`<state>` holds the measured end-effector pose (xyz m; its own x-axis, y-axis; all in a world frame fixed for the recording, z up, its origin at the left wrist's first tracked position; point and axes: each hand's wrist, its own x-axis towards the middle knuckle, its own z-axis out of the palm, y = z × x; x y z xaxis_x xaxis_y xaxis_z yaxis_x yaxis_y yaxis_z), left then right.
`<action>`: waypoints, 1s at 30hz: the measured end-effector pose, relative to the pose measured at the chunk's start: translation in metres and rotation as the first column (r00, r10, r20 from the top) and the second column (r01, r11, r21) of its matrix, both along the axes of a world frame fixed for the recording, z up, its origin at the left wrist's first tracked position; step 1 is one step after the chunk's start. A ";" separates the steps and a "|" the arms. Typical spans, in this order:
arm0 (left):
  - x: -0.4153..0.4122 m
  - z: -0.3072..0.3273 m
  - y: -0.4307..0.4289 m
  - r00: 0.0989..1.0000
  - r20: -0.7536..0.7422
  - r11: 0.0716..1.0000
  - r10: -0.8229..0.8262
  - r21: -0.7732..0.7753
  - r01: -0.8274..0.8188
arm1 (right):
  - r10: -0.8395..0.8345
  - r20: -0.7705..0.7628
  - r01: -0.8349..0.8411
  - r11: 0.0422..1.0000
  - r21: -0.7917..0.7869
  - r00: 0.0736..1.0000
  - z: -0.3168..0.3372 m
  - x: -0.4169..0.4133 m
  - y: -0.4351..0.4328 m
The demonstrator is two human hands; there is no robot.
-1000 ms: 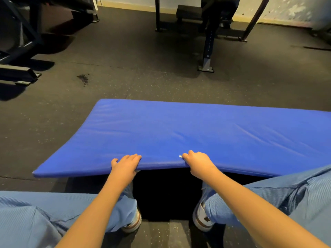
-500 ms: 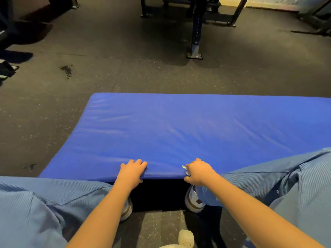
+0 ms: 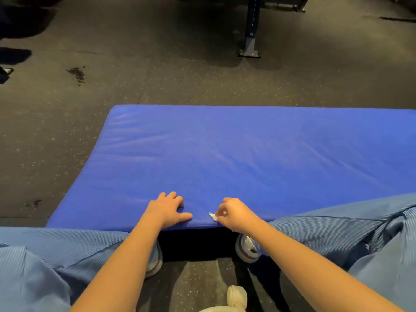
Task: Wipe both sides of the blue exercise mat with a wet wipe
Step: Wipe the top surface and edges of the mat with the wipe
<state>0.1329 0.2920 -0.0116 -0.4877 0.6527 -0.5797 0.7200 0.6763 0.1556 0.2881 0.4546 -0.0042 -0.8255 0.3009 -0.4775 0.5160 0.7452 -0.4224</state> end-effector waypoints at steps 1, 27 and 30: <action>-0.001 -0.002 0.002 1.000 0.009 1.000 0.029 0.007 -0.029 | -0.017 0.017 0.017 1.000 0.014 1.000 -0.002 -0.002 0.006; -0.013 -0.029 0.015 0.999 -0.027 0.999 0.044 -0.023 -0.045 | -0.267 -0.082 0.279 0.909 0.310 0.960 -0.054 -0.048 0.036; -0.014 -0.033 0.017 0.997 -0.061 0.999 0.037 -0.008 -0.037 | -0.448 -0.101 0.456 0.835 0.307 0.889 -0.063 -0.052 0.037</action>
<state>0.1185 0.3087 -0.0443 -0.5456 0.6285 -0.5544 0.7025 0.7037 0.1063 0.2359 0.4921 -0.0668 -0.5709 0.7731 -0.2764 0.8206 0.5264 -0.2226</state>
